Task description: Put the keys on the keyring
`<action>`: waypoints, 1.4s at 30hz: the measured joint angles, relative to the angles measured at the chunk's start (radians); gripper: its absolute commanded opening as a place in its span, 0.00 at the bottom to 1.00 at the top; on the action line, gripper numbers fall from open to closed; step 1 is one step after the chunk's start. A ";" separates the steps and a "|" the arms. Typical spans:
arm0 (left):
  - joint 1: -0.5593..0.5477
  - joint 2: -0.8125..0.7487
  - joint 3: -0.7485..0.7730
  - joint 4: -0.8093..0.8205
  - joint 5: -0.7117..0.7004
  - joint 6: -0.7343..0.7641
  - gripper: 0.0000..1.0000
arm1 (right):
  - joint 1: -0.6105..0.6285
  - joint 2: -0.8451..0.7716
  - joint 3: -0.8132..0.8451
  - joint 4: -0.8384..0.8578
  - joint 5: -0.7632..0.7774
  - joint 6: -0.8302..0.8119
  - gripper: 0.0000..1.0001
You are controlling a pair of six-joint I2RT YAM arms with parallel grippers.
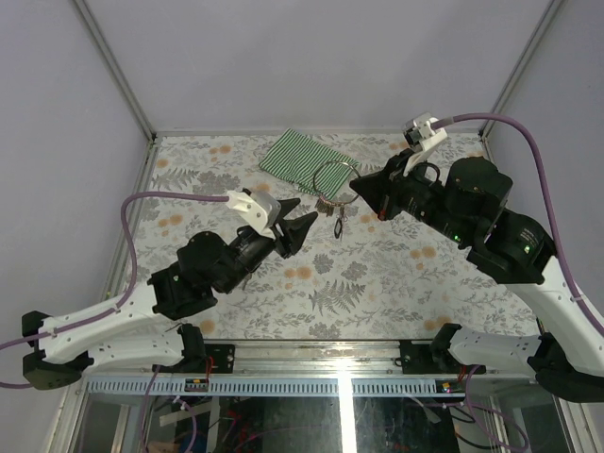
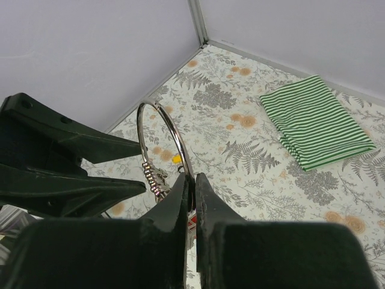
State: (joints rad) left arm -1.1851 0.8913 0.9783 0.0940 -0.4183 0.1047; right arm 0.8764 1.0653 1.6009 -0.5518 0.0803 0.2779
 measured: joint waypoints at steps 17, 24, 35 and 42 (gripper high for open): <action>-0.005 0.019 0.011 0.005 0.002 0.027 0.31 | 0.000 0.000 0.000 0.000 -0.022 0.020 0.00; -0.006 0.037 0.025 0.013 0.002 0.034 0.31 | 0.000 0.000 0.000 0.000 -0.039 0.026 0.00; -0.006 0.054 0.026 0.019 -0.018 0.059 0.25 | 0.000 0.000 0.000 0.003 -0.048 0.030 0.00; -0.006 0.054 0.033 0.018 -0.020 0.069 0.20 | 0.000 0.000 0.000 0.003 -0.048 0.030 0.00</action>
State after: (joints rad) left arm -1.1908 0.9455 1.0115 0.1120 -0.4381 0.1741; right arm 0.8761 1.0649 1.6012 -0.5488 0.0319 0.3080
